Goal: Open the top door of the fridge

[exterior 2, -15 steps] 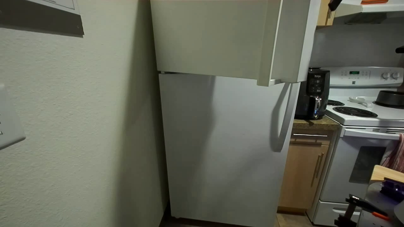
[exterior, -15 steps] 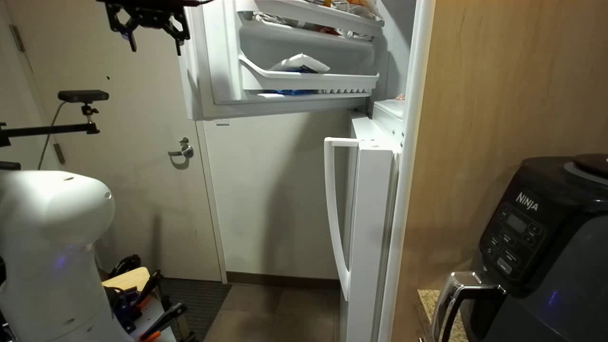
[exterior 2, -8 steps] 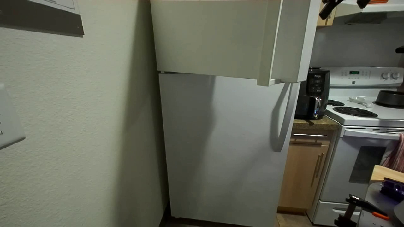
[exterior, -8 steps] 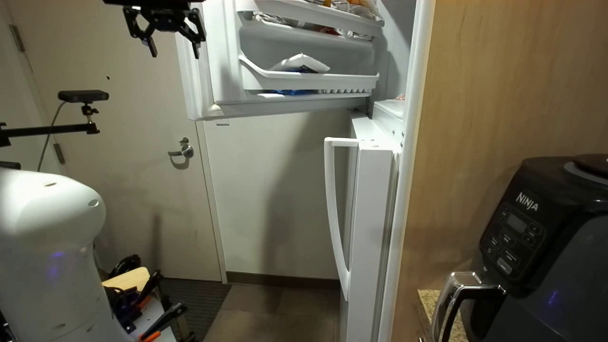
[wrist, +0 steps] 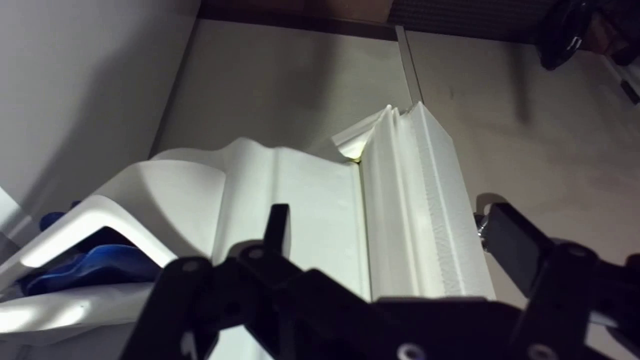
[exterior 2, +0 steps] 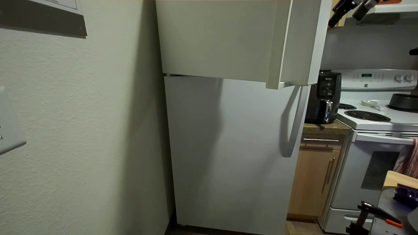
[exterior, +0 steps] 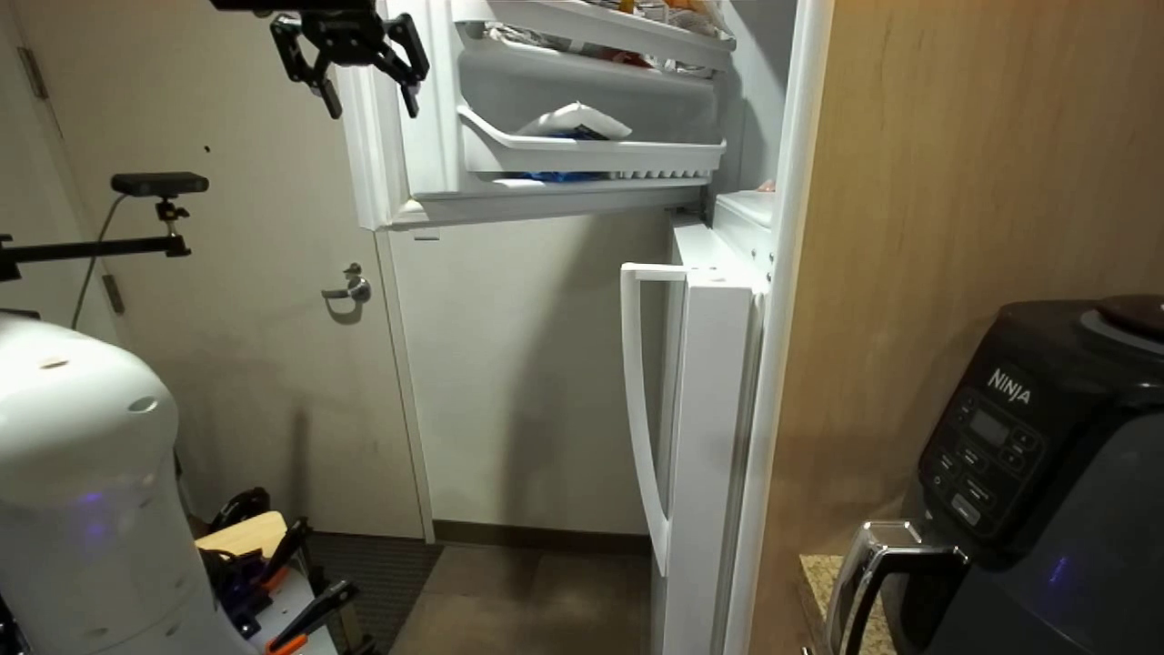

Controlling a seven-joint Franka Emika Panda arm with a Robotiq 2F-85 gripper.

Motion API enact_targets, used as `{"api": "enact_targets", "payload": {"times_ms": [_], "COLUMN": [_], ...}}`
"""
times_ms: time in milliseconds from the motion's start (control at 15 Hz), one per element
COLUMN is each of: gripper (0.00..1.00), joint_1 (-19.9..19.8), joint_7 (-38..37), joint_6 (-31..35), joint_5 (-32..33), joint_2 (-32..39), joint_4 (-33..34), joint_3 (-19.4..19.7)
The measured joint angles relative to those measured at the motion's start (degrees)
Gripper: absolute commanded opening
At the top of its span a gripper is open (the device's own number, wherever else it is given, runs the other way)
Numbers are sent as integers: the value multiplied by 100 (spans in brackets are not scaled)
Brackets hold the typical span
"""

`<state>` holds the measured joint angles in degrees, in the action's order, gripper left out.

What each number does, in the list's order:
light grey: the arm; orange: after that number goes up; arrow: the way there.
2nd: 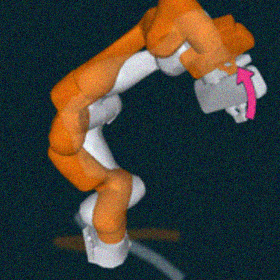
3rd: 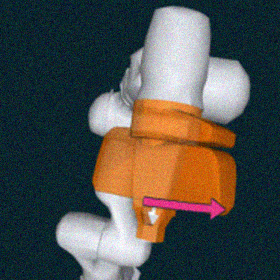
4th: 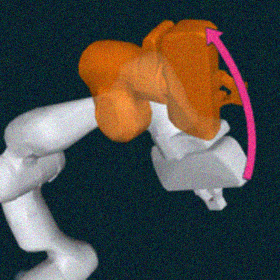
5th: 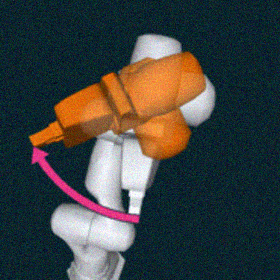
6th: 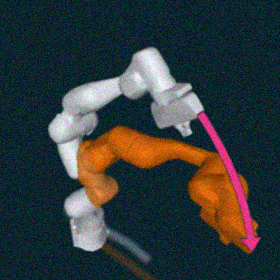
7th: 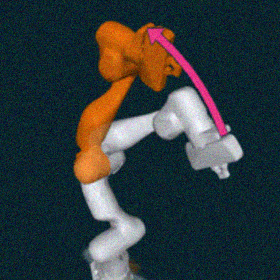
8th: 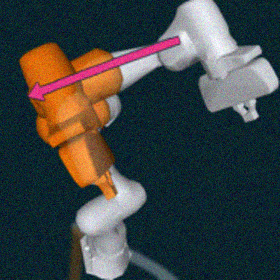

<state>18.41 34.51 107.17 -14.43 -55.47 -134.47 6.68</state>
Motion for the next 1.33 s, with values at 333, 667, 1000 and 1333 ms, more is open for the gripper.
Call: {"api": "enact_targets", "payload": {"times_ms": [333,667,1000,1333], "gripper": [100,100,100,100], "joint_1": [-427,-640,-582,-391], "joint_7": [-227,-582,-813,-1051], "joint_6": [72,574,1352,1721], "joint_5": [418,874,920,922], "joint_2": [25,163,345,455], "joint_4": [-9,-72,-254,-357], "joint_3": [-157,-417,-769,-1049]}}
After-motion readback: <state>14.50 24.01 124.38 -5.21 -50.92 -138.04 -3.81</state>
